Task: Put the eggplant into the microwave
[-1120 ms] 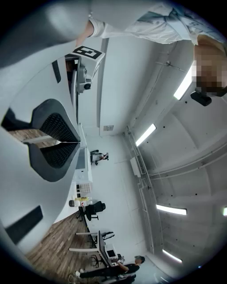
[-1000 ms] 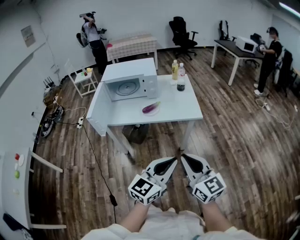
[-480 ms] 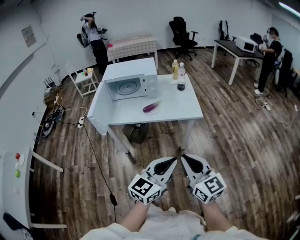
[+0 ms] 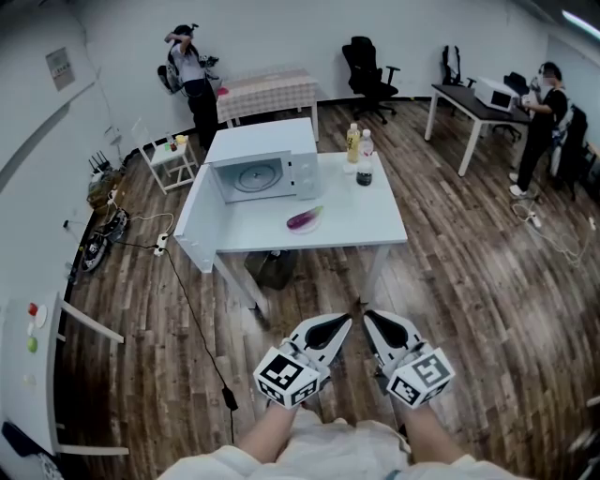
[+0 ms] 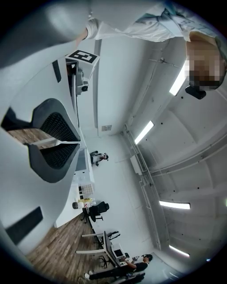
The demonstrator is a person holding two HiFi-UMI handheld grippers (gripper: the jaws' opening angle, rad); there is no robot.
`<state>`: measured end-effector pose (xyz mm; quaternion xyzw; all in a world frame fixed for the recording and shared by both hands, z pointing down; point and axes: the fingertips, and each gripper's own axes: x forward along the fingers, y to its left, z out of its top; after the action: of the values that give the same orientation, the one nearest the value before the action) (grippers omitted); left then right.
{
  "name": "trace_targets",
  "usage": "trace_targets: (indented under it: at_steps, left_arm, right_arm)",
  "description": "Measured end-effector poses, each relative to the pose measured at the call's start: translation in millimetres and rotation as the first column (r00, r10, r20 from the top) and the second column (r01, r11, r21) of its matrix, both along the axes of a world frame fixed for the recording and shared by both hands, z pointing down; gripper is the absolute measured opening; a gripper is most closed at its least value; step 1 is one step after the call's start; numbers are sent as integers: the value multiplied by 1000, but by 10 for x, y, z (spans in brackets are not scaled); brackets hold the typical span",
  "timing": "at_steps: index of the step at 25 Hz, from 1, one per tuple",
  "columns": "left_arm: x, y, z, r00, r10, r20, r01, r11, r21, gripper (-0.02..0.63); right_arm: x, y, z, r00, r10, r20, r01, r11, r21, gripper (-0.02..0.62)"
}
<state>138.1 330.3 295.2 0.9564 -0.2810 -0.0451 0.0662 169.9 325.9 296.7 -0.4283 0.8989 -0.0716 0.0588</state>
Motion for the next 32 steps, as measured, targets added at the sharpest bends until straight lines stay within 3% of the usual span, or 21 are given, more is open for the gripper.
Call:
trace_targets:
  at_steps: [8,32]
  left_arm:
    - [-127,-400,-2,999,-35,-5,35,999,1,2]
    - [-893,-2726,61,1000,-1,-30,0,1000,-16,2]
  right_arm:
    - [-74,-363,80,1000,-22,1,22,1000,-10,37]
    - [-836,-2760,165,999,-7,-34,5,998,-57,37]
